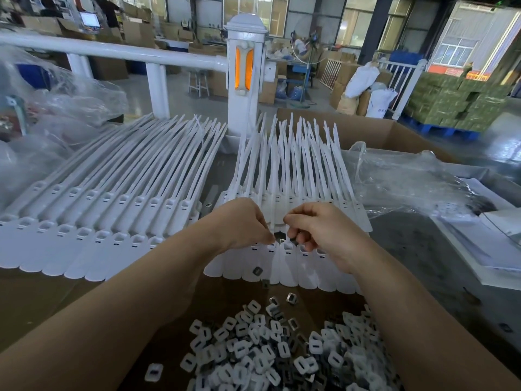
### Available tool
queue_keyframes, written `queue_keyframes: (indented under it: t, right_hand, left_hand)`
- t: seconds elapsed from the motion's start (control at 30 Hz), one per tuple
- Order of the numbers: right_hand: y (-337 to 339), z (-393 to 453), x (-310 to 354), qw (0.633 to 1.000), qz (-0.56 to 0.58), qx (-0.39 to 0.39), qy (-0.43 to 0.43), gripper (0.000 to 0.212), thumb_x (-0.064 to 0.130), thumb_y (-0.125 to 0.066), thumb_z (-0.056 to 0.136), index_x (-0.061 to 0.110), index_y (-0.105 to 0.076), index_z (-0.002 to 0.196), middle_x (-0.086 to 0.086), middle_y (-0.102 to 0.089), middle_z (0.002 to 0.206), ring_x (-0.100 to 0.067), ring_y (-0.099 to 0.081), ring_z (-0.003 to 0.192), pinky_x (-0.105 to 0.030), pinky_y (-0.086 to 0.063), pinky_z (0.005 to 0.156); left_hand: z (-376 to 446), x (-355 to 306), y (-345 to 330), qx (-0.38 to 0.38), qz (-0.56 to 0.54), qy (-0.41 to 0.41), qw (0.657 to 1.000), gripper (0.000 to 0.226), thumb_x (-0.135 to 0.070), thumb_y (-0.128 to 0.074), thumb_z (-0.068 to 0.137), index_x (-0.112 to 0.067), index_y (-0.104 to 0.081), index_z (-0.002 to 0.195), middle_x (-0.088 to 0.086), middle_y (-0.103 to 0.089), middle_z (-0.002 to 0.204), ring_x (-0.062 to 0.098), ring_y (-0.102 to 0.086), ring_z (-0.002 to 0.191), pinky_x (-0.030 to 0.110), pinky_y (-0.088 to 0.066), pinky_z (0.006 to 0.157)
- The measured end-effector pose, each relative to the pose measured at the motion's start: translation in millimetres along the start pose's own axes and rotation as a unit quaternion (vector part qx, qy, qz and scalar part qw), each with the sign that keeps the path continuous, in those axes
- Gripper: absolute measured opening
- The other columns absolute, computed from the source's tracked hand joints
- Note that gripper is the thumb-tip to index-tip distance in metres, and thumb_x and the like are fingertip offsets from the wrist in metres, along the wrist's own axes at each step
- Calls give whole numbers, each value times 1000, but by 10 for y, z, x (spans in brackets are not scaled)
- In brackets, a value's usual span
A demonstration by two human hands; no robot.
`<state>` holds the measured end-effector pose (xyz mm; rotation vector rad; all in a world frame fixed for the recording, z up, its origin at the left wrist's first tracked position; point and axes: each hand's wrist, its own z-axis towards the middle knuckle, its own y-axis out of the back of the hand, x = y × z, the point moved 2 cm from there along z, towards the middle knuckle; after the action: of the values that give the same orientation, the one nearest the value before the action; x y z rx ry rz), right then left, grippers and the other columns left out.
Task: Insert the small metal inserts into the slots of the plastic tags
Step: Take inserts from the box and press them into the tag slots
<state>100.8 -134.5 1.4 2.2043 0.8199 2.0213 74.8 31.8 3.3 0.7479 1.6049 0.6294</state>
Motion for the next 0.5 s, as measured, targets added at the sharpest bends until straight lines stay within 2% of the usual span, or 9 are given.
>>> queue_keyframes:
  t: [0.1,0.3,0.4,0.5]
  right_hand:
    - [0,-9,2,1000,0,2,0,7,13,-61,97,10,-68,98,-2,-68,69,-6,-56,52,-20,-46,51]
    - [3,-25,31,1000,-14,13,13,7,14,-63,96,13,-69,95,2,-67,67,-3,-55,50,-16,-44,48]
    - [-7,-73,94,991,-98,71,52,5,18,-66,93,21,-71,92,6,-69,66,1,-56,54,-14,-42,49]
    - [-12,-133,163,972,-155,143,103,10,14,-73,88,24,-72,90,5,-73,74,2,-64,65,-8,-44,56]
  left_hand:
    - [2,-18,-10,-10,26,2,1000,13,-31,-75,82,-22,-70,75,-7,-67,73,9,-63,72,22,-46,59]
    - [0,-56,-24,-14,54,-1,998,13,-31,-76,81,-19,-69,81,-3,-67,77,13,-64,77,28,-54,69]
    - [-1,-58,-27,-12,67,-9,998,13,-30,-75,81,-21,-65,81,-2,-66,80,14,-64,78,31,-56,74]
    - [9,-32,-15,1,77,-18,997,14,-30,-74,81,-24,-62,77,-4,-64,78,12,-60,74,26,-49,66]
